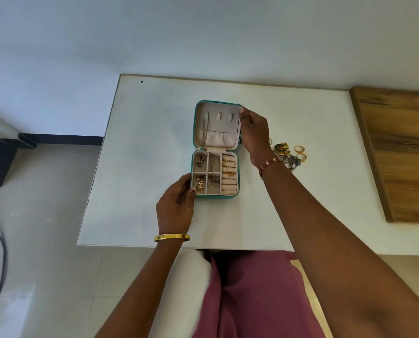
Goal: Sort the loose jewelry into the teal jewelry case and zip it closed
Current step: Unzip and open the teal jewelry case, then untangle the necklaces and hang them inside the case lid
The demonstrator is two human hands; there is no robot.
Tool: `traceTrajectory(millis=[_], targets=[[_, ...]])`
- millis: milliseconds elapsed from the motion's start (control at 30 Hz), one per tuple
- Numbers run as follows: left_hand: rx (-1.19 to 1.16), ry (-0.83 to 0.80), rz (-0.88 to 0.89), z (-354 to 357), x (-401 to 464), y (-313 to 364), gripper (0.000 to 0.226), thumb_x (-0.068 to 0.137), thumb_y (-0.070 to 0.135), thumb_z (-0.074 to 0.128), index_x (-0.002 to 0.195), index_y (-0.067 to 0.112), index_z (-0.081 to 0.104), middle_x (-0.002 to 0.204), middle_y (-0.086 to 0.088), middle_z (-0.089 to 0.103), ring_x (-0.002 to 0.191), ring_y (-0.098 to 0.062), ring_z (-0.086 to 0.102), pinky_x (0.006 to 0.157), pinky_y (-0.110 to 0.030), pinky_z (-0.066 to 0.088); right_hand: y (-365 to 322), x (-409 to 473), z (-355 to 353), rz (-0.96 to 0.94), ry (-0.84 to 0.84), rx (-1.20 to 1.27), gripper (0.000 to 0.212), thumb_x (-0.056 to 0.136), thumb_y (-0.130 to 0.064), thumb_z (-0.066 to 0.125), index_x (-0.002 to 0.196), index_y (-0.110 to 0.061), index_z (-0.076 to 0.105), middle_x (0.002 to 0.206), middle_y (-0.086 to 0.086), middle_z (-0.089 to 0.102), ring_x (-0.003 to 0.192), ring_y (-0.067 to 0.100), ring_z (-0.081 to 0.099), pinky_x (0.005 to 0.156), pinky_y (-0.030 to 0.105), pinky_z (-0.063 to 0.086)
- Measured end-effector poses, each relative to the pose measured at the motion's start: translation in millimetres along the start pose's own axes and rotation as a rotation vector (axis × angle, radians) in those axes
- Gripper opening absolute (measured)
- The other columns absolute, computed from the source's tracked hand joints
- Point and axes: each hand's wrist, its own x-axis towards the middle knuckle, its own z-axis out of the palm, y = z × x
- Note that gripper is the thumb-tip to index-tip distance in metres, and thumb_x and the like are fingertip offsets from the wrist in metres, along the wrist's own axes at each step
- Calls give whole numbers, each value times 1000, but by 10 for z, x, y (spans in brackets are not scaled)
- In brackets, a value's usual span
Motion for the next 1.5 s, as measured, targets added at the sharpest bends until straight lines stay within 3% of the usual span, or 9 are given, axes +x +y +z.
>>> traceTrajectory(millis=[100,200,467,633,767,1000,1133,1267,1500], targets=[[-35,-12,-7,-2,-48,-8,36,85,1,56,118,14,58,108,5,62,100,-6,59,87,-3,42,32,2,10,60,9,54,38,96,-23,46,105,10,61,83,25,59,73,18,44,67,27,36],[-47,-14,-12,1,-117,-36,35,84,0,56,118,12,59,111,-1,64,101,-9,60,90,-7,43,53,-69,-6,109,28,109,38,93,-24,51,96,13,62,103,41,54,77,18,43,68,32,35],[9,-8,28,-9,-145,-31,34,84,2,56,117,11,59,108,1,63,98,-7,59,84,3,38,166,-416,-103,101,19,119,24,90,-19,56,102,-1,67,85,8,66,76,20,61,75,37,53],[33,-22,37,-31,-156,-22,34,84,2,57,118,10,59,108,2,62,98,-6,58,83,5,37,219,-630,-260,67,-32,-9,36,86,-22,62,114,1,61,88,12,68,79,15,61,81,34,53],[40,-28,26,-47,-152,-8,35,84,3,57,118,11,58,109,-1,63,99,-8,58,83,3,38,252,-927,-381,-76,82,-240,37,83,-18,66,117,-4,60,96,7,68,84,11,58,75,10,44],[46,48,-45,-35,-265,96,34,87,4,53,121,7,56,120,-10,61,100,-7,53,75,10,33,431,-1213,-277,-322,-28,-685,35,86,-21,62,119,-9,60,97,11,54,95,22,47,72,22,35],[61,42,-14,-38,-323,140,35,88,5,52,122,10,54,124,-10,57,103,-9,53,88,-13,41,403,-1231,-225,-422,-10,-796,27,83,-18,66,106,-4,66,87,15,53,83,29,49,64,36,47],[105,68,40,-43,-330,142,35,87,5,53,122,10,54,125,-12,55,113,-20,53,91,-25,44,421,-1240,-190,-517,55,-852,12,76,-12,72,79,-1,69,76,14,55,68,29,51,52,33,47],[156,84,141,-58,-376,215,32,84,1,55,116,6,58,118,-15,57,113,-26,52,94,-32,44,404,-1160,-184,-432,74,-760,9,82,-7,63,84,1,67,82,17,57,76,32,53,64,37,44]])
